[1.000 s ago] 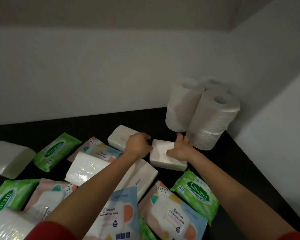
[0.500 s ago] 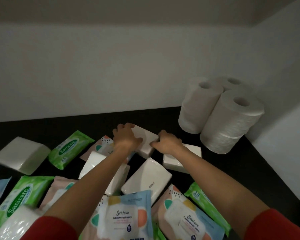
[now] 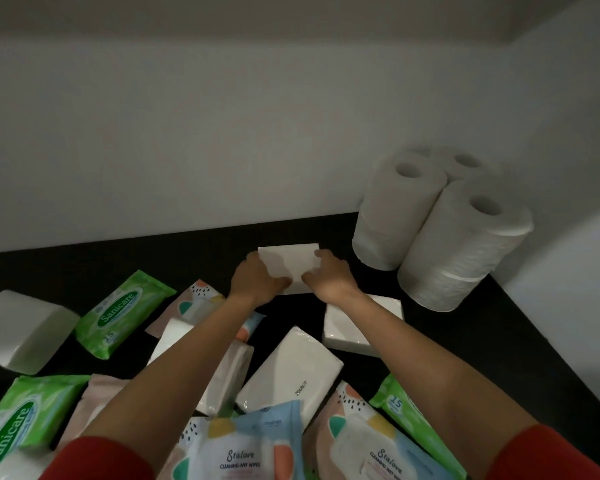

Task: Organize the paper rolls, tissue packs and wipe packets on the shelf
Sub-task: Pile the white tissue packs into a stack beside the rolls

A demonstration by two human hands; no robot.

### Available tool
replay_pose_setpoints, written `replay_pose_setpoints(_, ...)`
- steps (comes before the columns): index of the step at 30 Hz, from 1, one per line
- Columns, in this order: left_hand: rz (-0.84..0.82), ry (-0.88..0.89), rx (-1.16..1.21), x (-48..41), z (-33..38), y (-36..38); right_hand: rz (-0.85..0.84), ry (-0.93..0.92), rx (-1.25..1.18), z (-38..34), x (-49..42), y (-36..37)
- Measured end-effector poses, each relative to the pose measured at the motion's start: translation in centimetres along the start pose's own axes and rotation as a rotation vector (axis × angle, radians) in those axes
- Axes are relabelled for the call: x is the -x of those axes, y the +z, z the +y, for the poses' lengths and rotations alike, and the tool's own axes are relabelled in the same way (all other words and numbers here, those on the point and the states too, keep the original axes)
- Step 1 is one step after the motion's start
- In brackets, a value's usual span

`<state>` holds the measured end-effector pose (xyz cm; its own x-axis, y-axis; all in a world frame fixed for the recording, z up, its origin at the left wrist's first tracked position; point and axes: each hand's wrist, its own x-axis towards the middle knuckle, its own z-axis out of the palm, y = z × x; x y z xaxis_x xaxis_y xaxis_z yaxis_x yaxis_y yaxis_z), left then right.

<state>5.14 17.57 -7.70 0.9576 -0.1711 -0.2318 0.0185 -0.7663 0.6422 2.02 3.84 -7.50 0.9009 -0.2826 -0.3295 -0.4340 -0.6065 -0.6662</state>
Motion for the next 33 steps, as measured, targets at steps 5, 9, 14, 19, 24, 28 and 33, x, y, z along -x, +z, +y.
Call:
replay_pose_setpoints(5, -0.040, -0.007, 0.164, -1.3, 0.5, 0.7, 0.079, 0.001, -0.164, 1.4, -0.8, -1.0)
replay_pose_setpoints(9, -0.109, -0.190, 0.397, -2.4, 0.8, 1.3, 0.090, 0.119, -0.257, 2.0, -1.6, -1.7)
replay_pose_setpoints(14, -0.126, -0.149, 0.431, -3.0, 1.7, 2.0, 0.141, 0.092, -0.301, 2.7, -2.5, -2.3)
replay_pose_setpoints(19, -0.149, -0.093, 0.394, -3.4, 2.6, 2.4, 0.181, 0.091, -0.346, 3.8, -3.0, -2.8)
replay_pose_setpoints(24, -0.172, -0.065, 0.353, -3.7, 3.3, 2.9, 0.181, 0.079, -0.295, 4.8, -3.4, -3.2)
replay_pose_setpoints(28, -0.181, -0.067, 0.366, -3.9, 3.5, 3.2, 0.180, 0.082, -0.295, 5.2, -3.6, -3.5)
replay_pose_setpoints(33, -0.191, -0.072, 0.354, -4.2, 3.9, 3.7, 0.207, 0.093, -0.297, 5.7, -3.8, -3.5)
